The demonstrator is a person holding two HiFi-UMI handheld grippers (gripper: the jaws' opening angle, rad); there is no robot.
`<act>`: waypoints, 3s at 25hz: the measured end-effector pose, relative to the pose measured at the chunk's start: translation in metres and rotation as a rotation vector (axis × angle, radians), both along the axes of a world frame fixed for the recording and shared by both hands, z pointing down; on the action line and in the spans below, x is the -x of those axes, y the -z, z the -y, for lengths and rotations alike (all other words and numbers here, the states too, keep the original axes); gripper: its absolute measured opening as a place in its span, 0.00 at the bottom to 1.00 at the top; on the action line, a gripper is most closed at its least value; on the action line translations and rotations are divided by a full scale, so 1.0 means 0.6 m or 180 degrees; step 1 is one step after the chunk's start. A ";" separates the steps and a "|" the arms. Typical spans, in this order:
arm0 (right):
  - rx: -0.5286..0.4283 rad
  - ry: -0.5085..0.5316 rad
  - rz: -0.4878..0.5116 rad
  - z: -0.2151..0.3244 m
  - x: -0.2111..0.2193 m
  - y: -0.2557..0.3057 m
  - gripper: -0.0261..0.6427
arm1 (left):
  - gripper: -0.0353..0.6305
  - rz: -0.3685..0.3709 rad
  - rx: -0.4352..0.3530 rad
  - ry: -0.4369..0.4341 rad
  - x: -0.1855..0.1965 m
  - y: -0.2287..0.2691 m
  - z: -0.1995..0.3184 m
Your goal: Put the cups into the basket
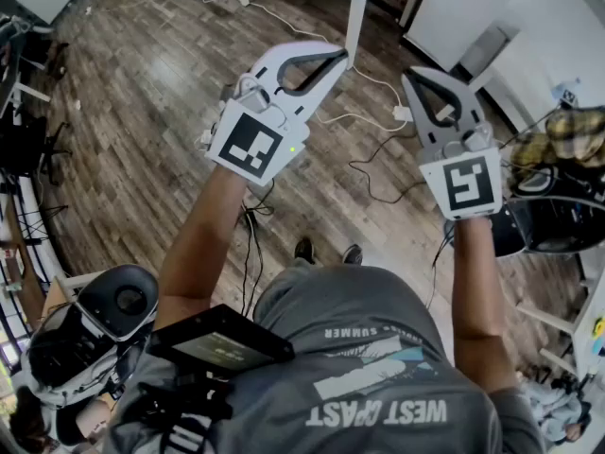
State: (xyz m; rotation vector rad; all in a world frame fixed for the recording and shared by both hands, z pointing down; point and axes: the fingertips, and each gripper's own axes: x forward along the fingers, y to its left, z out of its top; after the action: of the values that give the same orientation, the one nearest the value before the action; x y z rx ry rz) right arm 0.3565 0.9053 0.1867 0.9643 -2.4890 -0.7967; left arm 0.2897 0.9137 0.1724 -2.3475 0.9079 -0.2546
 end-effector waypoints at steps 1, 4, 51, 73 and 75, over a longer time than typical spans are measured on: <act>-0.0003 0.0000 0.0005 0.000 -0.003 -0.001 0.05 | 0.06 -0.0002 -0.0006 -0.0002 -0.004 -0.001 0.001; 0.0000 -0.0001 0.0036 -0.005 -0.011 -0.004 0.05 | 0.06 -0.0008 -0.0014 -0.0002 -0.012 -0.005 -0.004; -0.0064 0.0175 0.0334 0.209 0.026 -0.031 0.05 | 0.06 0.0062 0.0037 0.0253 0.024 -0.038 0.199; 0.0019 0.0133 0.0373 0.505 0.152 -0.046 0.05 | 0.05 0.0041 0.0166 0.0279 0.160 -0.064 0.492; 0.0059 0.0169 0.0484 0.548 0.142 -0.068 0.05 | 0.06 0.0061 0.0176 0.0294 0.158 -0.065 0.529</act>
State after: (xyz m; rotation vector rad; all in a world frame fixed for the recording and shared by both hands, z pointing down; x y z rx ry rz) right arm 0.2710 0.5766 0.2275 0.9899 -2.6569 -0.7405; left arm 0.1949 0.5961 0.2116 -2.3524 1.0132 -0.3432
